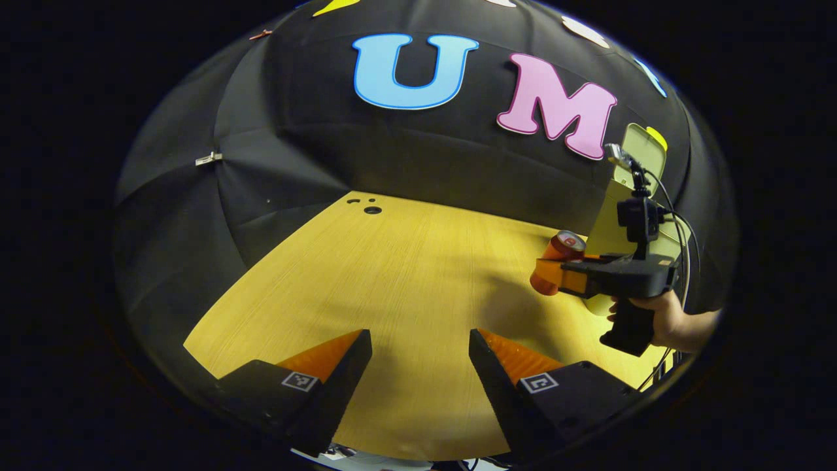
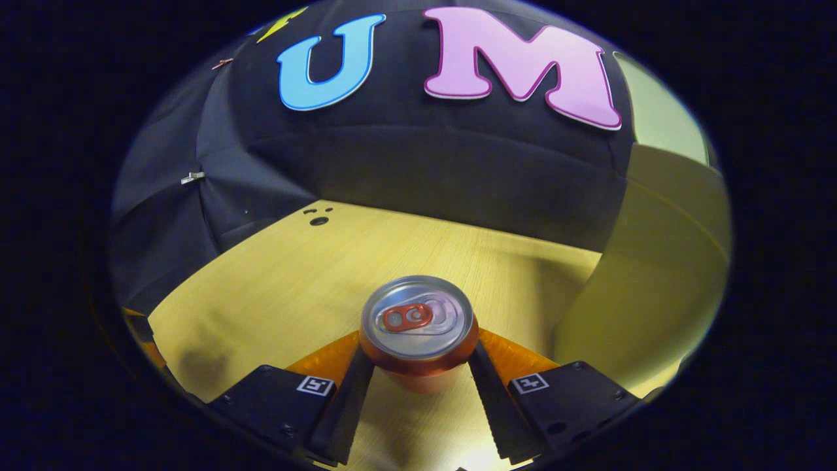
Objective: Press the lid of the desktop garbage bin to open it, pick up the crumpled paper on the desktop and throw it into the bin, then pick up the pop can on the desktop and drop it into the bin, and finally close the garbage bin lid.
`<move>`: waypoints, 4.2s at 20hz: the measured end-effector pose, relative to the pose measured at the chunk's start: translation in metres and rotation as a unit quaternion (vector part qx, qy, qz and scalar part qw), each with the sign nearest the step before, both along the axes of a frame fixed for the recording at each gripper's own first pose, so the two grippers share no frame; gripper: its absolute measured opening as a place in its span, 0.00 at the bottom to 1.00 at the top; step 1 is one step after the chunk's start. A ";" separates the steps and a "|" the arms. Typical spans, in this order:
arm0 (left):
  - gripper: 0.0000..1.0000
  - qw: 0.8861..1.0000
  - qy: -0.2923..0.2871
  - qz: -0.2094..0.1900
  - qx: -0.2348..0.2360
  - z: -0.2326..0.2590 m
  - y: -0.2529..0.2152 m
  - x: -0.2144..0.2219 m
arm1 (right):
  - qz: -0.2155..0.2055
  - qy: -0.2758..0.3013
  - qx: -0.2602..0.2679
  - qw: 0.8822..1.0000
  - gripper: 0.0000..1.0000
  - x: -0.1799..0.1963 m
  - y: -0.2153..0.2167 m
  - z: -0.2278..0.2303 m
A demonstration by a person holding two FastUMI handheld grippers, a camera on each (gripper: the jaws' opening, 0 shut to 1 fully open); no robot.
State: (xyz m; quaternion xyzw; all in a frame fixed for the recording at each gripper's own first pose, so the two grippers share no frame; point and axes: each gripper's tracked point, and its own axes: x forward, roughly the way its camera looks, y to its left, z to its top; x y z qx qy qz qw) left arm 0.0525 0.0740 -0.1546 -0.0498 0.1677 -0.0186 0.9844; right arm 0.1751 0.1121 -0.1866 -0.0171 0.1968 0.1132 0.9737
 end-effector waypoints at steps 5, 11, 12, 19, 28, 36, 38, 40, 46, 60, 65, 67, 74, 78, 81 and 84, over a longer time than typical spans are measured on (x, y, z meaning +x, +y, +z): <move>0.96 1.000 -0.003 -0.019 -0.004 0.003 -0.012 -0.006 | -0.007 -0.032 -0.002 0.999 0.83 -0.021 -0.025 0.065; 0.96 0.998 -0.018 -0.048 0.035 0.013 -0.018 -0.013 | -0.026 -0.055 0.040 0.997 0.82 -0.046 -0.053 0.132; 0.96 0.997 -0.023 -0.053 0.046 0.016 -0.019 -0.014 | -0.033 -0.058 0.048 0.997 0.82 -0.046 -0.060 0.141; 0.96 0.995 -0.054 -0.076 0.043 0.045 -0.039 -0.007 | -0.083 -0.071 0.102 0.989 0.82 -0.056 -0.117 0.195; 0.96 0.997 -0.045 -0.058 -0.012 0.049 -0.080 -0.010 | -0.142 -0.104 0.109 0.978 0.82 -0.038 -0.208 0.234; 0.96 0.998 -0.012 0.030 -0.048 0.039 -0.094 -0.020 | -0.136 -0.087 0.092 0.983 0.82 -0.006 -0.267 0.210; 0.96 0.997 -0.007 0.053 -0.050 0.038 -0.097 -0.026 | -0.126 -0.081 0.085 0.985 0.82 -0.001 -0.273 0.199; 0.96 0.996 -0.006 0.066 -0.054 0.036 -0.103 -0.031 | -0.116 -0.075 0.089 0.986 0.82 0.001 -0.273 0.189; 0.96 0.998 -0.009 0.053 -0.045 0.027 -0.119 -0.031 | -0.108 -0.070 0.072 0.989 0.84 0.006 -0.275 0.165; 0.96 0.996 -0.006 0.067 -0.050 0.013 -0.112 -0.059 | -0.101 -0.167 0.042 0.980 0.99 -0.004 -0.281 0.254; 0.96 0.994 0.000 0.078 -0.076 0.005 -0.113 -0.063 | -0.101 -0.217 0.018 0.971 0.99 0.002 -0.286 0.316; 0.96 0.993 0.002 0.082 -0.081 0.003 -0.114 -0.063 | -0.101 -0.234 0.015 0.967 0.97 0.007 -0.286 0.337; 0.96 0.991 0.006 0.094 -0.090 -0.001 -0.116 -0.060 | -0.112 -0.245 0.028 0.963 0.97 0.042 -0.295 0.379; 0.96 0.989 0.020 0.106 -0.103 -0.002 -0.116 -0.063 | -0.121 -0.223 0.062 0.965 0.97 0.071 -0.299 0.384; 0.96 0.989 0.016 0.119 -0.088 0.002 -0.108 -0.063 | -0.131 -0.224 0.079 0.962 0.98 0.091 -0.303 0.385; 0.96 0.987 0.015 0.135 -0.084 0.002 -0.095 -0.063 | -0.138 -0.214 0.077 0.964 0.98 0.102 -0.308 0.374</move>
